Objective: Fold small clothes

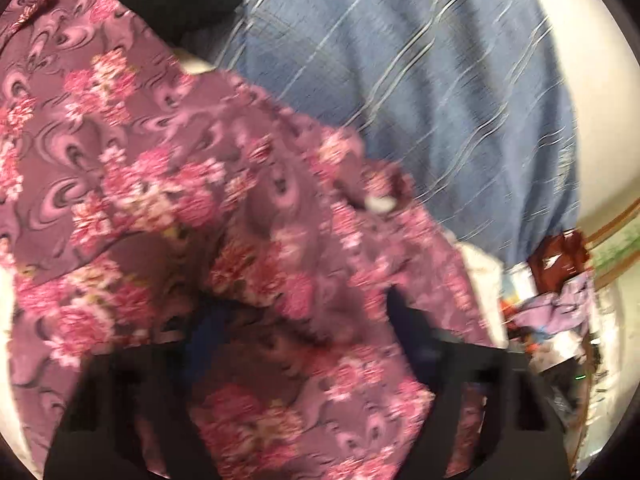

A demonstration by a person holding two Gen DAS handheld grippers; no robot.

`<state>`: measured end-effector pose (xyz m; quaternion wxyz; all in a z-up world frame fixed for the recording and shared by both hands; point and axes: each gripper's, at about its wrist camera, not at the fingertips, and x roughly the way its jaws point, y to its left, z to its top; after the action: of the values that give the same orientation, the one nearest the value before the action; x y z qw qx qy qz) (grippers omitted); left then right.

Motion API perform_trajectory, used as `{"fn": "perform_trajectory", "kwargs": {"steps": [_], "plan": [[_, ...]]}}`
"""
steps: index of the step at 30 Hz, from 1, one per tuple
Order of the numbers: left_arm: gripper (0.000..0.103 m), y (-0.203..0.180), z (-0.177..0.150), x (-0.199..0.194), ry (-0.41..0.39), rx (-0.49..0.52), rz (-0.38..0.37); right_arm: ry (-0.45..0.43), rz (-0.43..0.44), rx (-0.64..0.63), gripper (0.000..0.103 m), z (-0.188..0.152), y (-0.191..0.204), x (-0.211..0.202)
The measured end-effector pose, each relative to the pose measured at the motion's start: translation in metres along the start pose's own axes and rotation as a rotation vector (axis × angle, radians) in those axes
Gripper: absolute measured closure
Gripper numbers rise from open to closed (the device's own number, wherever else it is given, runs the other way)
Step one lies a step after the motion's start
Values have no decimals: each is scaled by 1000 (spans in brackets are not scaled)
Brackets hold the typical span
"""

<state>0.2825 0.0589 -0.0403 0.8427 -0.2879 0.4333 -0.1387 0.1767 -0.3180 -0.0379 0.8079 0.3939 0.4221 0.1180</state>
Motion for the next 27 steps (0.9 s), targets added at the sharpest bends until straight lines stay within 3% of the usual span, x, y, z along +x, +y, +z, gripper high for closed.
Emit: {"fn": "perform_trajectory", "kwargs": {"steps": [2, 7, 11, 13, 14, 15, 17, 19, 22, 23, 25, 26, 27], "plan": [[93, -6, 1, -2, -20, 28, 10, -33, 82, 128, 47, 3, -27, -8], [96, -14, 3, -21, -155, 60, 86, -141, 247, 376, 42, 9, -65, -3], [96, -15, 3, -19, -176, 87, 143, -233, 307, 527, 45, 14, -83, -1], [96, -13, 3, -17, -171, 91, 154, -238, 265, 552, 56, 21, -83, -1], [96, -13, 2, -16, -170, 93, 157, -234, 239, 529, 87, 25, -80, -4], [96, -13, 2, -17, -170, 98, 157, -240, 228, 480, 99, 30, -75, -7], [96, -13, 0, -17, -161, 110, 162, -335, 166, 298, 99, 40, -52, -31], [96, -14, -2, -8, -133, 121, 200, -356, 86, 136, 100, 42, -35, -40], [96, -7, -3, 9, -60, 105, 254, -214, -64, 157, 99, 39, -56, -19], [95, -5, -3, 9, -50, 97, 254, -174, -72, 183, 99, 36, -66, -13], [93, -2, 1, 2, -44, 72, 241, -179, -35, 210, 99, 31, -71, -18], [93, 0, 3, -6, -63, 51, 228, -189, -38, 205, 92, 31, -67, -26], [93, 3, 5, -16, -100, 24, 215, -199, -44, 190, 92, 31, -60, -31]]}}
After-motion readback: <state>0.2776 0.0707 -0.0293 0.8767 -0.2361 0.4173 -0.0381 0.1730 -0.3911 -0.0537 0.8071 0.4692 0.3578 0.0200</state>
